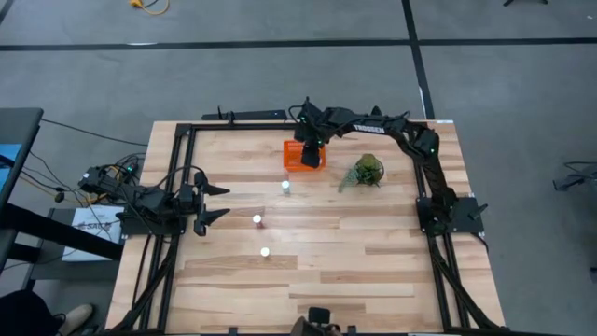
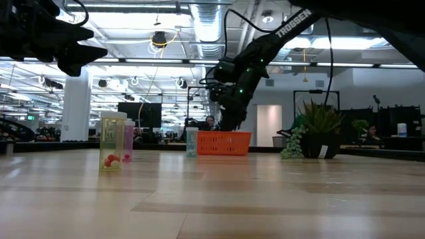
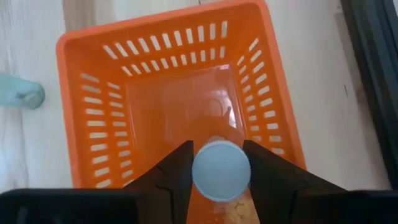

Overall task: Pick and place pill bottles into a basket
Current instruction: Put the bottom blue pill bottle into the orange bin, then put the blue pill bottle into the orange bin

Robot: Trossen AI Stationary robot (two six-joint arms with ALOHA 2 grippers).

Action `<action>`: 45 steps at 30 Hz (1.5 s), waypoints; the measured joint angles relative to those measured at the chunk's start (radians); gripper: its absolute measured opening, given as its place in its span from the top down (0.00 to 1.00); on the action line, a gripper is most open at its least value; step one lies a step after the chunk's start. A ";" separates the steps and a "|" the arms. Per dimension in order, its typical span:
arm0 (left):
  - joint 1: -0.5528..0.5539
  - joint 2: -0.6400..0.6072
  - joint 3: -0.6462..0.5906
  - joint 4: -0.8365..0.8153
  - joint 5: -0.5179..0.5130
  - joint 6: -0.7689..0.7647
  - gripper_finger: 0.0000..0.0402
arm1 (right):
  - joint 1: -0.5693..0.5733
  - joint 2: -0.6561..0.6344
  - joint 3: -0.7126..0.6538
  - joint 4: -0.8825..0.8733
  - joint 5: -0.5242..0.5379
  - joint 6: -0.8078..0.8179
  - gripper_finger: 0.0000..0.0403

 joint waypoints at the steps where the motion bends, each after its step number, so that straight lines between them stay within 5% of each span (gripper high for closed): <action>1: 0.000 0.000 0.000 0.000 0.001 0.000 0.31 | 0.000 0.000 0.000 -0.001 0.000 0.000 0.67; 16: 0.000 0.000 0.000 0.000 0.001 0.000 0.31 | 0.000 0.000 0.017 0.014 0.002 0.019 0.56; 27: 0.000 0.000 0.000 0.000 0.001 0.000 0.31 | 0.006 0.000 0.169 -0.014 -0.002 0.009 0.45; 31: 0.000 0.000 0.000 0.000 0.001 0.000 0.31 | 0.029 0.000 0.223 0.045 -0.087 0.009 0.45; 38: 0.000 0.000 0.000 0.000 0.000 0.000 0.31 | 0.076 -0.038 0.230 0.151 -0.385 0.009 0.47; 45: 0.000 0.000 0.000 0.000 0.000 0.000 0.31 | 0.147 -0.096 0.128 0.167 -0.425 -0.033 0.53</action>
